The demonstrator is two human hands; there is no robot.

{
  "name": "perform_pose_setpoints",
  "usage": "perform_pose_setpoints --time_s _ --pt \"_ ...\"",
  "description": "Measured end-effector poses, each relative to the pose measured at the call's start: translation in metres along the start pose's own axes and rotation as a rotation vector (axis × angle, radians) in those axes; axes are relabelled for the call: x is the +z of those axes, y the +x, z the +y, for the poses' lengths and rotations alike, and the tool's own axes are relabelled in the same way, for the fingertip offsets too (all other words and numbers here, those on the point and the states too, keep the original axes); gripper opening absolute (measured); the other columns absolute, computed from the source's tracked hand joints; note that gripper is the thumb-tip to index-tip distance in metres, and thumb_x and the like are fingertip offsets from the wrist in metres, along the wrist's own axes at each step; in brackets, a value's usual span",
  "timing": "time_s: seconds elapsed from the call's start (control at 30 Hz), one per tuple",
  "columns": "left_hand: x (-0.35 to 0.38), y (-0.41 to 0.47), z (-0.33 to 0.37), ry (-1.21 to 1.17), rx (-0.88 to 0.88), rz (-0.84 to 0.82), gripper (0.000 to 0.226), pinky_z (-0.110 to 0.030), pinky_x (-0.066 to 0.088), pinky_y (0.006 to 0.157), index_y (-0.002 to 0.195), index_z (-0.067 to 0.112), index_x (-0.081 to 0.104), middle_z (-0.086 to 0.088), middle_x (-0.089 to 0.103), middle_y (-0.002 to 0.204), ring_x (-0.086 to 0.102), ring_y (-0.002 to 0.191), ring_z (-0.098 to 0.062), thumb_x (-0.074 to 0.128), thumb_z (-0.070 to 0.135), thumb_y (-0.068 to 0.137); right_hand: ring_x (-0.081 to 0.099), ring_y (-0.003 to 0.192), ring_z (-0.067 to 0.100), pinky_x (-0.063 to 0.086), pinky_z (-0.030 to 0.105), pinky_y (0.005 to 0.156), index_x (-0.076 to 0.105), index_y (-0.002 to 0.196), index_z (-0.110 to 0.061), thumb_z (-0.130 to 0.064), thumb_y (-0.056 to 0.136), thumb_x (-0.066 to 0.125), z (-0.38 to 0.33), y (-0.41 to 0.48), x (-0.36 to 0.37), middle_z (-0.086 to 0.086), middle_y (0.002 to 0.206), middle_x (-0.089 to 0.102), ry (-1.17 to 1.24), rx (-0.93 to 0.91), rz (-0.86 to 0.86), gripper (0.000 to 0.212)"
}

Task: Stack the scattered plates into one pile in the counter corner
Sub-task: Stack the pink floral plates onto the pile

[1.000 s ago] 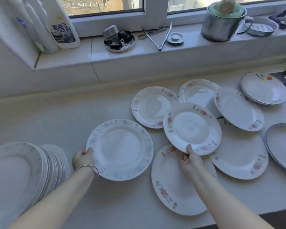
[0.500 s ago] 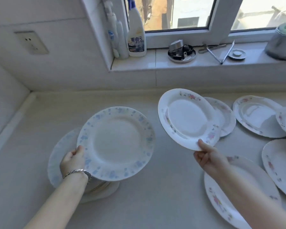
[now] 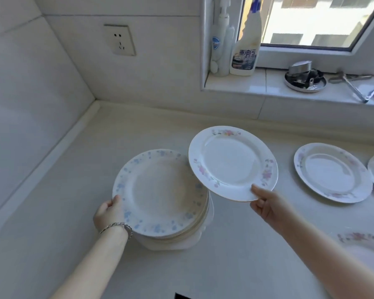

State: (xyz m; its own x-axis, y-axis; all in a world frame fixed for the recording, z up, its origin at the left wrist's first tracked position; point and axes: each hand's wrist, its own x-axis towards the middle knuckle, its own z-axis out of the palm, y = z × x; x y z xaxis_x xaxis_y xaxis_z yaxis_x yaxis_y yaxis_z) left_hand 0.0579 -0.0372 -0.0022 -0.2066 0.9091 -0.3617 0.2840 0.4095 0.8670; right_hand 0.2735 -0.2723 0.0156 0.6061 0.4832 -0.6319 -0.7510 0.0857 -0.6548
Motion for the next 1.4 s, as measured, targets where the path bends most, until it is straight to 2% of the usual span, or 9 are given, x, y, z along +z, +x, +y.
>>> perform_pose_setpoints --time_s 0.13,0.37,0.6,0.67,0.73,0.83,0.93,1.27,1.4 --pt "-0.008 0.010 0.001 0.193 0.130 -0.075 0.016 -0.025 0.032 0.049 0.075 0.004 0.057 -0.011 0.046 0.062 0.043 0.066 -0.026 0.057 0.016 0.085 0.039 0.027 0.000 0.044 0.011 0.040 0.049 0.088 -0.014 0.002 0.089 0.052 0.005 0.004 0.009 -0.011 0.046 0.059 -0.023 0.007 0.001 0.016" --pt "-0.019 0.025 -0.002 0.740 0.481 -0.229 0.037 -0.030 0.023 0.048 0.063 0.011 0.036 -0.006 0.036 0.054 0.035 0.055 -0.027 0.047 0.030 0.092 0.035 0.029 0.002 0.045 0.013 0.041 0.051 0.087 -0.014 0.002 0.087 0.054 0.002 0.015 0.013 -0.010 0.050 0.060 -0.101 0.024 -0.019 0.016" --pt "-0.023 0.022 0.001 1.125 0.622 -0.237 0.037 -0.030 0.033 0.059 0.071 0.013 0.035 -0.006 0.046 0.064 0.046 0.067 -0.029 0.034 0.041 0.096 0.046 0.045 0.011 0.051 0.015 0.048 0.060 0.087 -0.011 -0.017 0.068 0.077 0.005 0.014 0.006 -0.004 0.059 0.062 -0.197 0.003 -0.046 0.026" --pt "-0.021 0.022 -0.003 1.019 0.571 -0.292 0.030 -0.032 0.033 0.061 0.082 0.011 0.038 -0.007 0.050 0.072 0.048 0.072 -0.030 0.034 0.037 0.097 0.054 0.051 0.011 0.052 0.016 0.050 0.064 0.093 -0.011 -0.026 0.056 0.084 0.005 0.012 0.006 0.000 0.066 0.062 -0.274 -0.020 -0.051 0.045" --pt "-0.018 0.020 -0.007 0.700 0.452 -0.395 0.019 -0.033 0.036 0.070 0.101 0.010 0.044 -0.010 0.055 0.098 0.052 0.091 -0.030 0.036 0.027 0.097 0.057 0.055 0.010 0.051 0.018 0.052 0.063 0.095 -0.010 -0.011 0.077 0.068 0.005 0.010 0.009 0.002 0.069 0.063 -0.341 -0.047 -0.068 0.019" --pt "-0.010 0.011 -0.007 0.262 0.284 -0.512 0.038 -0.034 0.039 0.095 0.136 0.013 0.040 0.000 0.049 0.123 0.049 0.115 -0.020 0.033 0.013 0.099 0.058 0.067 0.018 0.051 0.028 0.069 0.063 0.093 -0.011 -0.014 0.068 0.073 0.004 0.007 0.015 0.004 0.075 0.066 -0.442 -0.047 -0.135 0.027" --pt "-0.004 0.003 -0.006 0.014 0.114 -0.491 0.044 -0.033 0.040 0.096 0.139 0.018 0.040 -0.002 0.052 0.125 0.051 0.111 -0.019 0.033 0.008 0.097 0.059 0.076 0.025 0.050 0.038 0.080 0.064 0.095 -0.010 -0.017 0.058 0.076 0.013 0.002 0.025 0.009 0.085 0.067 -0.528 -0.019 -0.189 0.040" --pt "-0.008 0.004 -0.007 0.070 0.103 -0.496 0.049 -0.036 0.028 0.116 0.144 0.026 0.031 0.004 0.042 0.146 0.039 0.135 -0.015 0.034 0.014 0.097 0.062 0.063 0.018 0.053 0.031 0.071 0.063 0.091 -0.011 -0.004 0.081 0.064 0.051 0.014 0.057 0.006 0.079 0.068 -0.556 0.065 -0.198 0.012" --pt "-0.007 0.002 -0.005 0.055 0.109 -0.481 0.048 -0.032 0.025 0.117 0.146 0.028 0.028 0.006 0.035 0.150 0.033 0.139 -0.014 0.032 0.016 0.099 0.058 0.040 0.011 0.047 0.020 0.044 0.059 0.077 -0.009 -0.009 0.085 0.059 0.050 0.013 0.068 0.005 0.059 0.062 -0.780 -0.047 -0.194 0.008"
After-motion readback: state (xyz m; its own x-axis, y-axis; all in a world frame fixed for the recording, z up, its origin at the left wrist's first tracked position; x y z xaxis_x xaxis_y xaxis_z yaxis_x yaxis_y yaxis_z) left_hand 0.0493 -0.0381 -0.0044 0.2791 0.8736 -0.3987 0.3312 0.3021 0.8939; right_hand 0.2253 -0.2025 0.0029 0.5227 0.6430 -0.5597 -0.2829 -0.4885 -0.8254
